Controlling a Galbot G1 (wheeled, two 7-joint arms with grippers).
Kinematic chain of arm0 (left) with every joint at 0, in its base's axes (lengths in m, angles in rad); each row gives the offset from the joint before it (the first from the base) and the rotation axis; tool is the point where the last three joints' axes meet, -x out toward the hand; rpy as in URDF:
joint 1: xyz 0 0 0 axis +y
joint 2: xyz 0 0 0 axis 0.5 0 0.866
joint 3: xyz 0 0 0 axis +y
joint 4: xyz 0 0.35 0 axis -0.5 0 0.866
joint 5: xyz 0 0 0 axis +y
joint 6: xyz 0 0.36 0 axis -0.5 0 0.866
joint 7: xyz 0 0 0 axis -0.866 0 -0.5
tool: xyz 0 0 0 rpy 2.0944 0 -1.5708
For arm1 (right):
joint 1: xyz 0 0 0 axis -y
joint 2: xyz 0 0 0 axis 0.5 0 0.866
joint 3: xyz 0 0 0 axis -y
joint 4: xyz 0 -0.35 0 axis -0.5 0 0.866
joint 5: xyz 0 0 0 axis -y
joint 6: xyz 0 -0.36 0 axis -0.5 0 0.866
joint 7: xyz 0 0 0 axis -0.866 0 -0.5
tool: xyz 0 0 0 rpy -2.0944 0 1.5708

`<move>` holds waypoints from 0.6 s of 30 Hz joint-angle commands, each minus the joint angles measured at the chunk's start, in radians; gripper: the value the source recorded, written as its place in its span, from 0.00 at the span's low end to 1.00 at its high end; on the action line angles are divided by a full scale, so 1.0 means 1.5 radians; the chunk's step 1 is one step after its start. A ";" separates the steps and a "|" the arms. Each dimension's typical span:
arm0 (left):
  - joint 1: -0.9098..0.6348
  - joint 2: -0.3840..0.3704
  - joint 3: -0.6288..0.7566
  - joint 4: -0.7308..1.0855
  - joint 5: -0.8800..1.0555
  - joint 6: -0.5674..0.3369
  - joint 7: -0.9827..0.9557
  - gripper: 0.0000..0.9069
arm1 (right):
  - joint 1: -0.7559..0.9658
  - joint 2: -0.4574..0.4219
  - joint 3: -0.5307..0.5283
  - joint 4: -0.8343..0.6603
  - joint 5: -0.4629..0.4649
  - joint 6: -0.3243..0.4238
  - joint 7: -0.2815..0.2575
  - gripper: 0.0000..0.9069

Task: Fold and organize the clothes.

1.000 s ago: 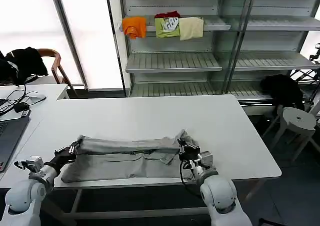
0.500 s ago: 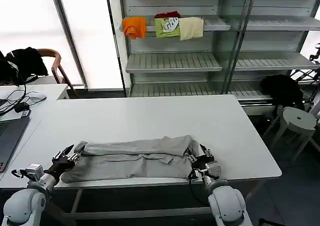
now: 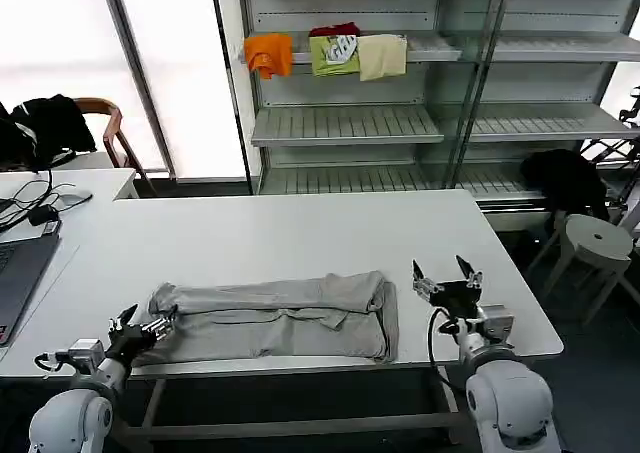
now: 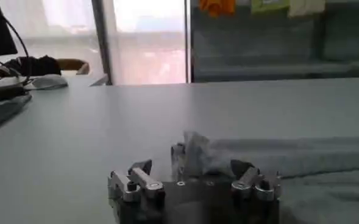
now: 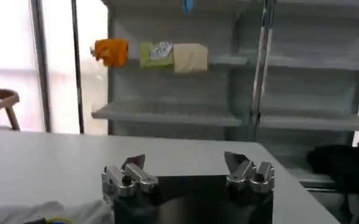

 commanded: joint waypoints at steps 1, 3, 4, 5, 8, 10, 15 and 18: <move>0.005 -0.018 0.009 -0.007 0.015 0.012 -0.035 0.08 | 0.017 0.000 0.037 0.024 0.064 0.007 0.008 1.00; 0.007 -0.020 0.011 -0.009 0.015 0.008 -0.035 0.01 | 0.021 0.000 0.037 0.025 0.064 0.006 0.008 1.00; 0.008 -0.020 0.012 -0.010 0.015 0.007 -0.034 0.01 | 0.023 0.000 0.037 0.024 0.064 0.005 0.008 1.00; 0.009 -0.020 0.014 -0.010 0.015 0.006 -0.031 0.01 | 0.024 0.000 0.037 0.024 0.064 0.004 0.009 1.00; 0.010 -0.023 0.018 -0.010 0.022 0.004 -0.029 0.01 | 0.029 0.002 0.037 0.023 0.064 0.003 0.010 1.00; 0.007 -0.025 0.019 -0.008 0.025 -0.002 -0.030 0.00 | 0.029 0.003 0.037 0.023 0.063 0.002 0.010 1.00; 0.001 -0.028 0.019 -0.006 0.043 -0.041 -0.033 0.00 | 0.025 0.004 0.036 0.019 0.062 0.004 0.010 1.00; -0.005 -0.024 0.009 -0.006 0.062 -0.068 -0.029 0.00 | 0.022 0.004 0.037 0.015 0.062 0.005 0.010 1.00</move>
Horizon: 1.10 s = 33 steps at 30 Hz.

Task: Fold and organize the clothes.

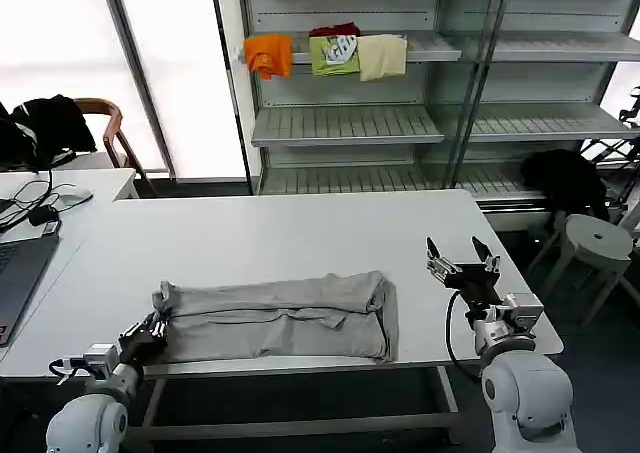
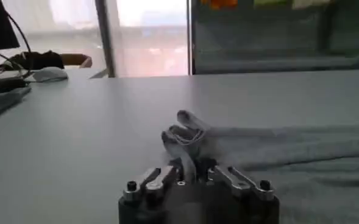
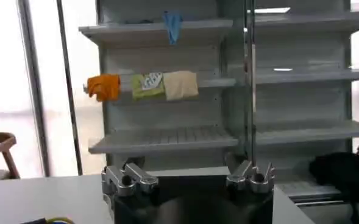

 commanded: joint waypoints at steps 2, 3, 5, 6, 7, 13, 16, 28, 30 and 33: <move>-0.017 0.009 -0.032 0.001 0.064 -0.070 0.012 0.00 | 0.002 -0.002 0.010 -0.002 0.013 0.003 0.002 1.00; -0.024 0.019 -0.045 0.003 0.080 -0.078 0.023 0.00 | 0.002 -0.003 0.010 -0.003 0.013 0.003 0.002 1.00; -0.038 0.047 -0.088 0.013 0.122 -0.092 0.063 0.00 | 0.002 -0.005 0.010 -0.008 0.013 0.004 0.002 1.00; -0.046 0.063 -0.099 0.021 0.140 -0.099 0.070 0.00 | 0.002 -0.006 0.010 -0.010 0.013 0.004 0.001 1.00; -0.062 0.095 -0.125 0.041 0.172 -0.109 0.098 0.00 | 0.002 -0.007 0.009 -0.014 0.013 0.005 0.001 1.00; -0.116 0.261 -0.213 0.119 0.224 -0.153 0.166 0.00 | 0.005 -0.002 0.002 -0.036 0.013 0.011 0.002 1.00; -0.134 0.303 -0.228 0.128 0.224 -0.154 0.189 0.00 | 0.009 0.002 -0.005 -0.045 0.013 0.012 0.003 1.00; -0.093 0.126 -0.063 -0.154 0.178 -0.026 0.169 0.00 | 0.002 0.020 -0.019 -0.061 0.002 0.014 0.008 1.00; -0.084 0.081 -0.014 -0.184 0.149 -0.005 0.157 0.00 | -0.001 0.018 -0.017 -0.060 -0.001 0.013 0.008 1.00; -0.085 0.017 0.086 -0.203 0.144 0.052 0.125 0.00 | -0.007 0.016 -0.014 -0.057 -0.001 0.013 0.008 1.00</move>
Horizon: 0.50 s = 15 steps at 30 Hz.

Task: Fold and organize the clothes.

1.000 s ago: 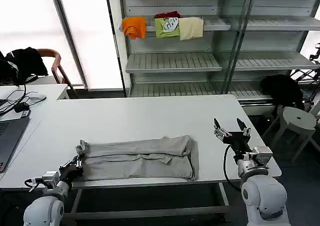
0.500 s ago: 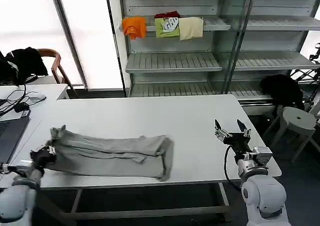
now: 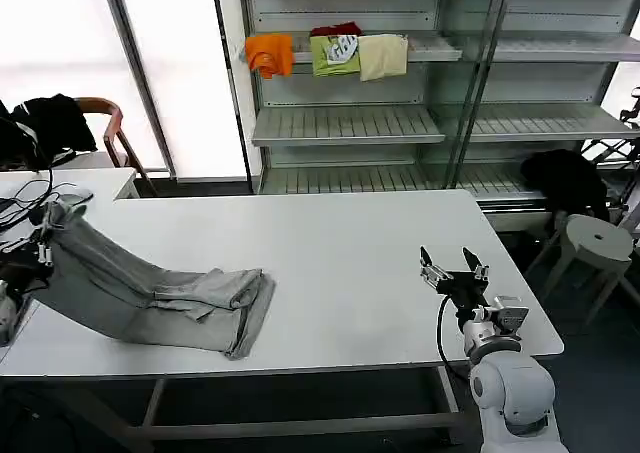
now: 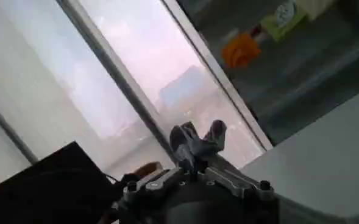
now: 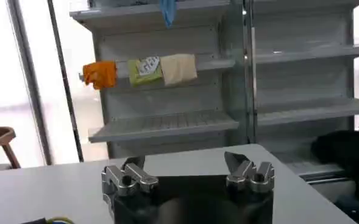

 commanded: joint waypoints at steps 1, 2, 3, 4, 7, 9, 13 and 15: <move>0.017 -0.189 0.253 -0.184 -0.032 0.149 -0.043 0.00 | -0.011 0.000 0.004 -0.001 -0.001 0.000 0.000 1.00; 0.015 -0.203 0.275 -0.182 -0.030 0.156 -0.050 0.00 | -0.014 -0.001 0.006 0.001 -0.001 0.000 0.000 1.00; 0.014 -0.211 0.290 -0.180 -0.026 0.162 -0.059 0.00 | -0.016 -0.001 0.007 0.003 0.000 0.000 -0.001 1.00; 0.014 -0.222 0.313 -0.175 -0.016 0.163 -0.064 0.00 | -0.019 -0.002 0.009 0.005 0.000 0.000 -0.001 1.00; 0.015 -0.245 0.355 -0.148 0.028 0.163 -0.086 0.00 | -0.026 -0.002 0.018 0.009 0.000 0.003 -0.003 1.00; 0.019 -0.254 0.371 -0.133 0.041 0.163 -0.092 0.00 | -0.030 -0.001 0.025 0.012 0.001 0.003 -0.004 1.00; 0.027 -0.259 0.384 -0.109 0.053 0.163 -0.090 0.00 | -0.039 -0.006 0.031 0.013 0.002 0.007 -0.007 1.00; 0.029 -0.259 0.385 -0.102 0.055 0.163 -0.088 0.00 | -0.040 -0.007 0.033 0.010 0.002 0.009 -0.007 1.00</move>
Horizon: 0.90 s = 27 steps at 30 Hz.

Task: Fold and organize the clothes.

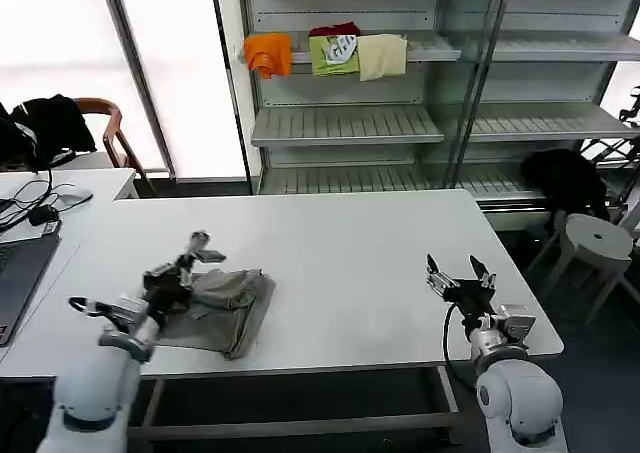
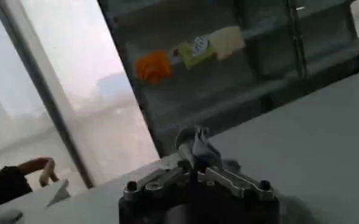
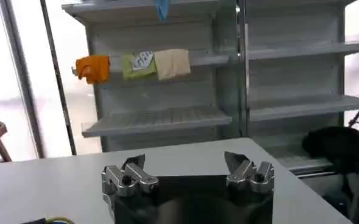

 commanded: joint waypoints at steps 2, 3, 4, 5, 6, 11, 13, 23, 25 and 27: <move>0.014 -0.082 0.138 0.010 0.043 0.046 -0.030 0.00 | -0.010 0.000 0.009 -0.004 0.000 0.006 0.000 1.00; 0.015 -0.082 0.139 0.012 0.043 0.046 -0.030 0.01 | -0.010 0.000 0.008 -0.006 0.000 0.006 0.000 1.00; 0.016 -0.082 0.140 0.015 0.045 0.046 -0.030 0.01 | -0.009 0.001 0.006 -0.007 0.000 0.006 0.000 1.00; 0.017 -0.084 0.141 0.018 0.049 0.046 -0.030 0.01 | -0.008 0.003 0.003 -0.008 -0.001 0.006 0.000 1.00; 0.018 -0.085 0.142 0.022 0.057 0.046 -0.030 0.14 | -0.006 0.004 0.002 -0.009 -0.002 0.006 0.000 1.00; 0.023 -0.092 0.143 0.032 0.040 0.045 -0.027 1.00 | 0.000 0.009 -0.011 -0.013 -0.009 0.007 0.000 1.00; 0.024 -0.098 0.146 0.037 0.039 0.046 -0.030 1.00 | 0.001 0.011 -0.014 -0.015 -0.013 0.007 0.000 1.00; 0.047 -0.129 0.138 -0.026 -0.050 0.046 -0.033 1.00 | 0.005 0.019 -0.023 -0.025 -0.025 0.013 0.000 1.00; 0.047 -0.117 0.097 -0.057 -0.091 0.045 -0.033 1.00 | 0.004 0.019 -0.024 -0.025 -0.025 0.013 0.001 1.00; 0.046 -0.084 0.033 -0.075 -0.140 0.038 -0.034 1.00 | 0.003 0.019 -0.023 -0.024 -0.025 0.014 0.000 1.00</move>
